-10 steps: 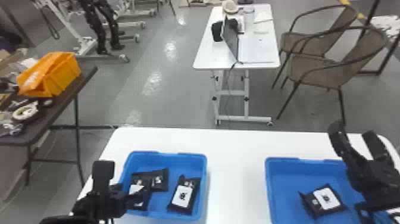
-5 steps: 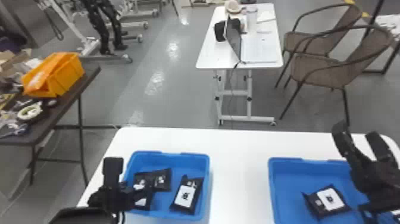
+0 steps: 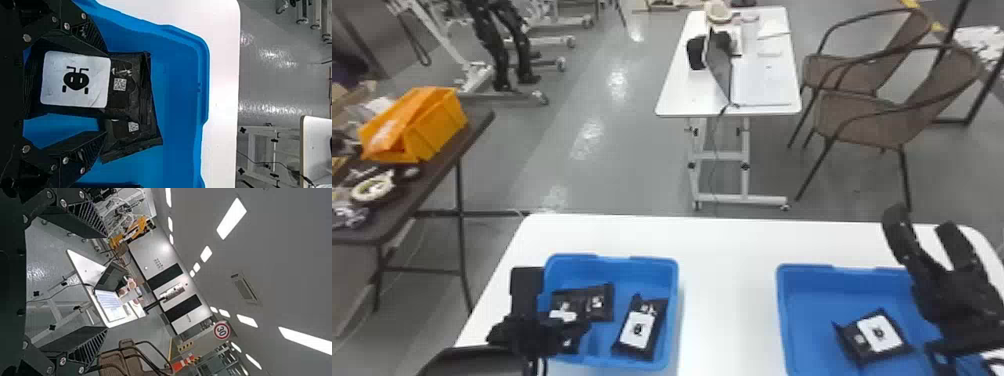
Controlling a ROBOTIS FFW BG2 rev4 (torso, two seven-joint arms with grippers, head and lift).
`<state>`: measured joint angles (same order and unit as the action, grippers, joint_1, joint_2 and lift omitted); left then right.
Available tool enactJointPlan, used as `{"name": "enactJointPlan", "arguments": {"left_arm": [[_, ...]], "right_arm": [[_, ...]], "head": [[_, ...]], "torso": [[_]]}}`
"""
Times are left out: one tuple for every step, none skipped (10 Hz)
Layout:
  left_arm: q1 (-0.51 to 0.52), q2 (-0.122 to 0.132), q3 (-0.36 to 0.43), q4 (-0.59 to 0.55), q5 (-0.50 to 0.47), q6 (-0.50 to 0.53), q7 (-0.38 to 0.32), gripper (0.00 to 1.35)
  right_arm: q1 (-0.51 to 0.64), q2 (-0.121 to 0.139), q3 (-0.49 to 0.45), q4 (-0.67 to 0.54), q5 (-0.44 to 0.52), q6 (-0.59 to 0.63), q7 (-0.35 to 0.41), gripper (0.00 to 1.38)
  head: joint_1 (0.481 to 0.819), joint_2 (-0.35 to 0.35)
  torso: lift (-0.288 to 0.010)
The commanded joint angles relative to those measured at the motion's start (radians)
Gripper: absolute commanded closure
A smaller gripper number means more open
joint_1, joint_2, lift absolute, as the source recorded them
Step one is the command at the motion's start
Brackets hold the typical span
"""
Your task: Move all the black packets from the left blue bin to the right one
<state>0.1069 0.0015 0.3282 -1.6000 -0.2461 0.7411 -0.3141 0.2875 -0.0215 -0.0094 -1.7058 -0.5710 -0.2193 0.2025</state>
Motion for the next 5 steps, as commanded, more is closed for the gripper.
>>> {"name": "enactJointPlan", "arguments": {"left_arm": [[0.011, -0.004, -0.008, -0.028, 0.007, 0.02, 0.03, 0.33], [0.011, -0.004, 0.0, -0.026, 0.007, 0.02, 0.039, 0.33], [0.01, -0.004, -0.001, -0.023, 0.007, 0.018, 0.047, 0.33], [0.007, -0.004, -0.003, -0.014, 0.01, 0.02, 0.052, 0.33], [-0.004, -0.004, -0.003, 0.002, 0.016, 0.018, 0.056, 0.33]], "right_arm": [[0.001, 0.0, 0.0, 0.0, -0.004, 0.0, 0.0, 0.19], [-0.001, 0.0, 0.002, 0.003, -0.007, 0.0, 0.0, 0.19], [-0.002, 0.0, 0.002, 0.005, -0.01, 0.0, 0.002, 0.19], [-0.002, 0.0, 0.002, 0.005, -0.01, 0.0, 0.003, 0.19], [-0.004, 0.0, 0.003, 0.005, -0.013, 0.0, 0.006, 0.19]], "head": [[0.695, 0.17], [0.695, 0.173], [0.695, 0.178], [0.695, 0.183], [0.695, 0.184]], "torso": [[0.0], [0.0], [0.0], [0.0], [0.0]]}}
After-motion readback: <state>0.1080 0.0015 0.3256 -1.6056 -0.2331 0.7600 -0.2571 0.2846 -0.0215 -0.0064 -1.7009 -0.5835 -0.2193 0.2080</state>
